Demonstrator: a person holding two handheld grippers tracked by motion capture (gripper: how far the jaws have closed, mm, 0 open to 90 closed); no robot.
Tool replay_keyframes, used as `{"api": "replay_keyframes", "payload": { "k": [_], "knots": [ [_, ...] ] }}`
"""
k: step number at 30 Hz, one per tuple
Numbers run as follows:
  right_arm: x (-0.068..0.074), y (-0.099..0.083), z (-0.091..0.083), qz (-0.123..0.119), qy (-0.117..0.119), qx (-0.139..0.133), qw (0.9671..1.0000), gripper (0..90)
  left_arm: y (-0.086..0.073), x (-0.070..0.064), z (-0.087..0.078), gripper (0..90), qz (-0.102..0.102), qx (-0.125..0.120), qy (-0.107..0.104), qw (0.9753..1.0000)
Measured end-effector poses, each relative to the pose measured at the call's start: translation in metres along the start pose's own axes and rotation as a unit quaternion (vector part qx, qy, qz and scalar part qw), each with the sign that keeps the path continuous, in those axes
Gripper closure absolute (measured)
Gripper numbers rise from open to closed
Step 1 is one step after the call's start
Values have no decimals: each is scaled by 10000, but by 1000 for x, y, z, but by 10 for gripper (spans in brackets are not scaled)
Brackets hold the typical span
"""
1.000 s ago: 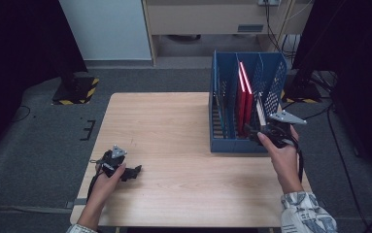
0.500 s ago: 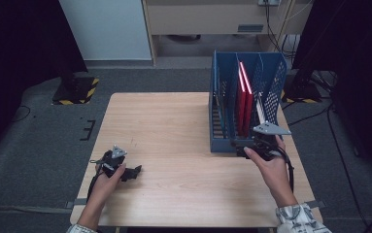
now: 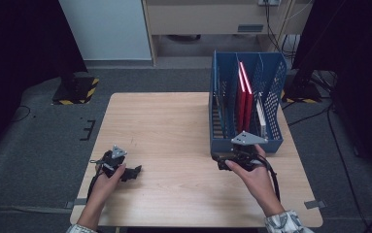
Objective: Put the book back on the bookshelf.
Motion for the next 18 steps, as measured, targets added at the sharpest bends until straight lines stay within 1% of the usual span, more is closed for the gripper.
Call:
{"api": "replay_keyframes", "payload": {
  "k": [2,7,10,11,18],
  "knots": [
    [6,-2,4,-43,65,63,9999,67,0,0,0,0,5,1,-2,10000],
    [20,-9,16,-219,138,307,9992,64,0,0,0,0,12,5,-10,10000],
    [29,-14,25,-283,299,603,9973,59,0,0,0,0,9,4,-6,10000],
    [31,-17,29,-324,327,630,9970,63,0,0,0,0,9,5,-6,10000],
    [43,-32,49,-314,541,933,9937,65,0,0,0,0,8,2,-7,10000]
  ]
}}
Point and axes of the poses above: each handheld gripper's, and its own axes: z roughly forward along the jaws, y roughly out of its top, x roughly to its left, the point moved 1 cm from there along z, roughly forward along the jaws, and after that the axes turned 8 degrees about x, right-handed, at the moved point
